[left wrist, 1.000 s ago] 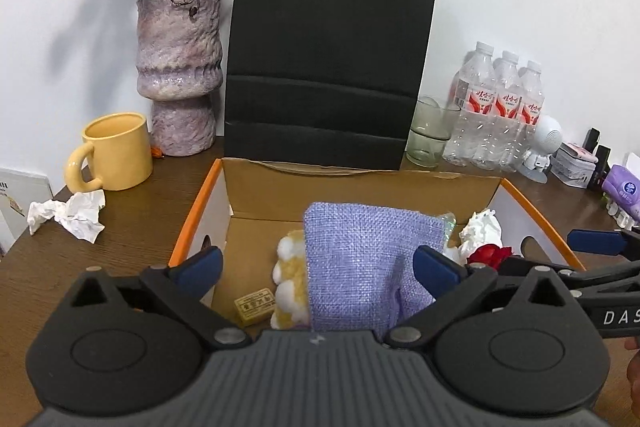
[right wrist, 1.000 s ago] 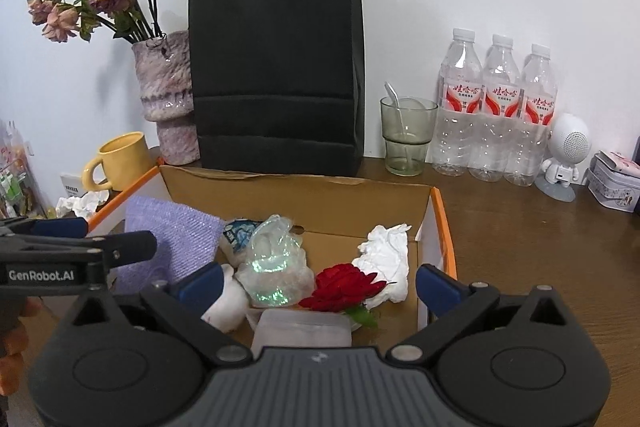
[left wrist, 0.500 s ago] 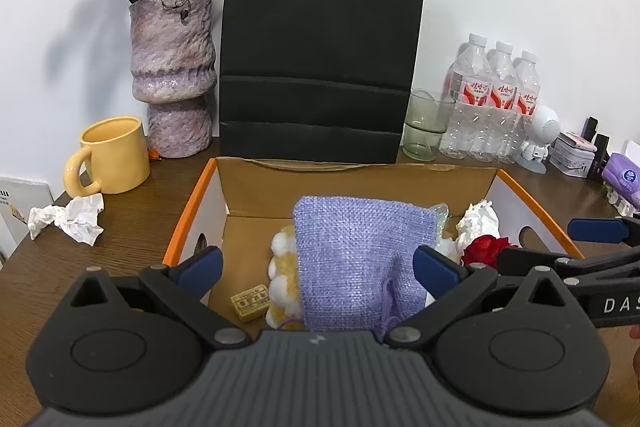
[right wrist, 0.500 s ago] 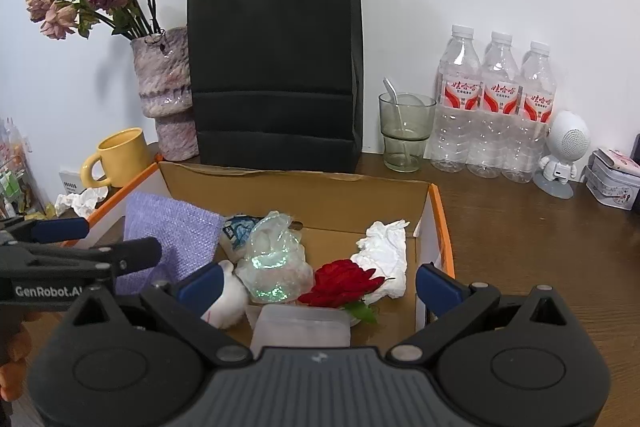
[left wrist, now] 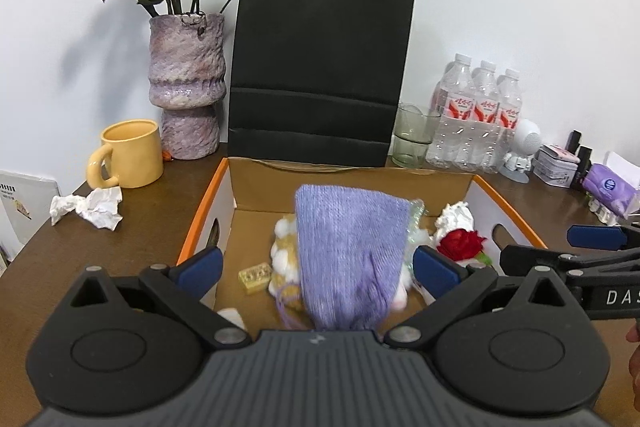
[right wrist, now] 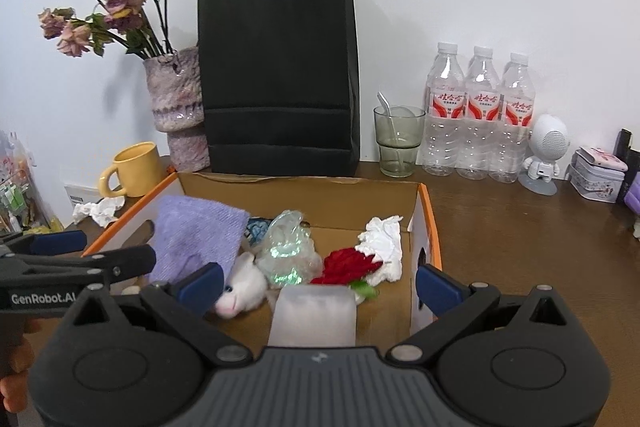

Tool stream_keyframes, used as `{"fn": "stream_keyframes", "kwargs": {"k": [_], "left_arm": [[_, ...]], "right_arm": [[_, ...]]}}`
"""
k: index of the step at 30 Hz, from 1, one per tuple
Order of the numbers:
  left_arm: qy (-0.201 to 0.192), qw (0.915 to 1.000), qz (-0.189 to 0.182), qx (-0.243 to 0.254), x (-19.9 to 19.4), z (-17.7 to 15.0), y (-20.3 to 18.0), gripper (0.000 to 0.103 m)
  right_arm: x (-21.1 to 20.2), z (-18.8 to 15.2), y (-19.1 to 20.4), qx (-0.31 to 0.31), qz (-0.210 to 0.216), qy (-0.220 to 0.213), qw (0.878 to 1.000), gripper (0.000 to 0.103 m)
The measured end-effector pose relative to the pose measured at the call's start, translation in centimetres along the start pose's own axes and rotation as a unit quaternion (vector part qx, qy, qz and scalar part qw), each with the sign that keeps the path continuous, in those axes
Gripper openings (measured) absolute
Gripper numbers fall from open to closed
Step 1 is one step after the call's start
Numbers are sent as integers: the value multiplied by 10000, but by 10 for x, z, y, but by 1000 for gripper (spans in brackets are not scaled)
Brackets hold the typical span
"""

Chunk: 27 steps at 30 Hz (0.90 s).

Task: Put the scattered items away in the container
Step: 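Withdraw both tools from the box toward the items on the table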

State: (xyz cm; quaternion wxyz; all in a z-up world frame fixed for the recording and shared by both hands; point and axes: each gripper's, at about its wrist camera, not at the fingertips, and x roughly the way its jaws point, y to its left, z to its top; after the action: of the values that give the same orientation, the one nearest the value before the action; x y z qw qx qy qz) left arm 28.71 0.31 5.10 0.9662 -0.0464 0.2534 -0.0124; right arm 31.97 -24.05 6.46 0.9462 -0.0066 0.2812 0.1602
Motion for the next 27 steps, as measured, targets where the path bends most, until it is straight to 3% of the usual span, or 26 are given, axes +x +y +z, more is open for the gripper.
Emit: {"fn": "stream_keyframes", "kwargs": {"k": [13,27], "left_arm": [[158,9998,9,77,-62,-47,14,103],[564,9982,162,130,-75,-88,40,103]], "right_arm": [[-64,-65,9,-24,-50,58,10000,103],[-66,-120,22,-98,-152,517,9985,103]]}}
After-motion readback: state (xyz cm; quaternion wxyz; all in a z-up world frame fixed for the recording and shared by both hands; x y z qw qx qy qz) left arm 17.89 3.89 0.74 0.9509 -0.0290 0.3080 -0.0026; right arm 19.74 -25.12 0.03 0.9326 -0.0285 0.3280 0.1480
